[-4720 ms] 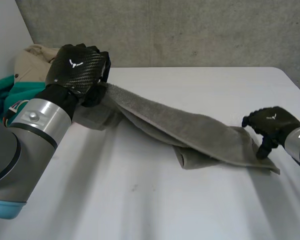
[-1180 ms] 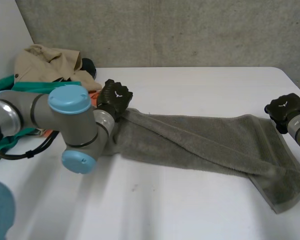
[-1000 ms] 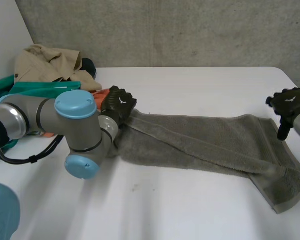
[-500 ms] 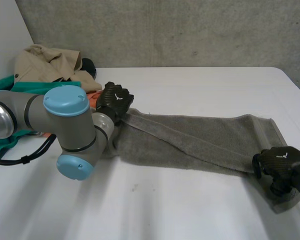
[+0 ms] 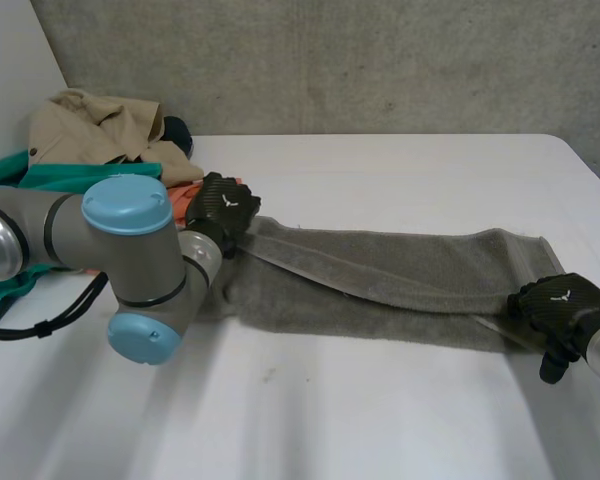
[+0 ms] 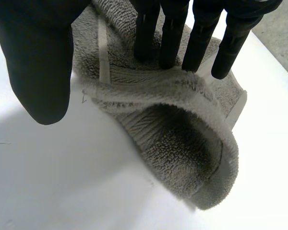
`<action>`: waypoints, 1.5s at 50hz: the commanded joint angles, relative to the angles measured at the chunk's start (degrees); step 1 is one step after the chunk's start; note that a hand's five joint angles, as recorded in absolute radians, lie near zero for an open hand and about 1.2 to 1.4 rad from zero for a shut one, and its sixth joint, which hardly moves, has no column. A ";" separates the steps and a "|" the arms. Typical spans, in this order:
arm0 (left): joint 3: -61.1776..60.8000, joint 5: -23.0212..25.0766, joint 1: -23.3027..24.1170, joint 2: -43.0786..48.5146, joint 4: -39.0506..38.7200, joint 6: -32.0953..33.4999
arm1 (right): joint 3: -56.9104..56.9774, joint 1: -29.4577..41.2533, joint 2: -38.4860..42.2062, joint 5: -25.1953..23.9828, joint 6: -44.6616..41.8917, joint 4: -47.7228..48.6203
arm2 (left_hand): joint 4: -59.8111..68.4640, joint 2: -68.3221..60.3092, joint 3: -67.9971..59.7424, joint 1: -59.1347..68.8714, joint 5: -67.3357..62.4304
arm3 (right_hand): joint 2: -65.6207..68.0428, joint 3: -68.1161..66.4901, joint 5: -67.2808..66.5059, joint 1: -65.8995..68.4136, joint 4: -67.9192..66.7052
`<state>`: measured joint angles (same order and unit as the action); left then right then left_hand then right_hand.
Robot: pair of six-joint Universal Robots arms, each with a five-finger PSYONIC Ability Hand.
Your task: Fold the laundry.
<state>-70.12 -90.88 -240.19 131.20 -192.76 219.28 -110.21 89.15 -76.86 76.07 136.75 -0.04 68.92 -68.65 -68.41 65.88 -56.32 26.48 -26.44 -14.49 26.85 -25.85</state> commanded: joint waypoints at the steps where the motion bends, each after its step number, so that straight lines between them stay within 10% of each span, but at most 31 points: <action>1: -0.37 0.00 -0.54 0.02 0.01 0.00 | 1.57 0.06 3.65 0.04 -1.13 4.08 | 11.08 -11.35 -11.59 14.12 -13.68 | 11.99 -12.02 -13.98 11.62 -12.62; 5: -0.89 0.00 -0.63 -0.59 0.72 -0.08 | 2.28 -0.20 4.35 0.21 -3.15 7.51 | 11.08 -11.35 -11.59 14.12 -13.68 | 53.42 -53.46 -55.41 53.05 -54.05; 18: -9.32 0.26 -1.50 -15.77 9.75 -2.18 | 15.44 -4.68 -8.48 1.09 -6.93 -4.23 | 11.08 -11.35 -11.59 14.12 -13.68 | 53.52 -53.56 -55.51 53.15 -54.15; 30: -14.79 0.96 -1.42 -19.85 18.47 -2.72 | 30.40 -8.82 1.09 -0.05 -13.17 -31.33 | 11.08 -11.35 -11.59 14.12 -13.68 | 53.52 -53.56 -55.51 53.15 -54.15; 40: 3.48 0.70 -3.44 -6.22 10.84 2.20 | 43.13 -2.06 14.63 3.90 -3.26 -12.99 | 11.08 -11.35 -11.59 14.12 -13.68 | 53.52 -53.56 -55.51 53.15 -54.15; 53: 20.99 -0.79 -4.67 -4.46 -29.69 3.78 | 54.75 3.22 11.74 11.82 17.94 30.43 | 11.08 -11.35 -11.59 14.12 -13.68 | 53.52 -53.56 -55.51 53.15 -54.15; 75: -6.24 0.79 -3.53 -6.75 -22.84 -1.05 | 43.95 3.49 23.16 2.59 14.87 12.53 | 11.08 -11.35 -11.59 14.12 -13.68 | 53.52 -53.56 -55.51 53.15 -54.15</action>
<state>-67.71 -92.38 -244.70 123.82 -216.14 218.03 -62.10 92.89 -57.69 81.00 154.18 19.80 68.95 -68.67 -68.43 65.88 -57.21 67.48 -68.25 -58.78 66.08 -68.67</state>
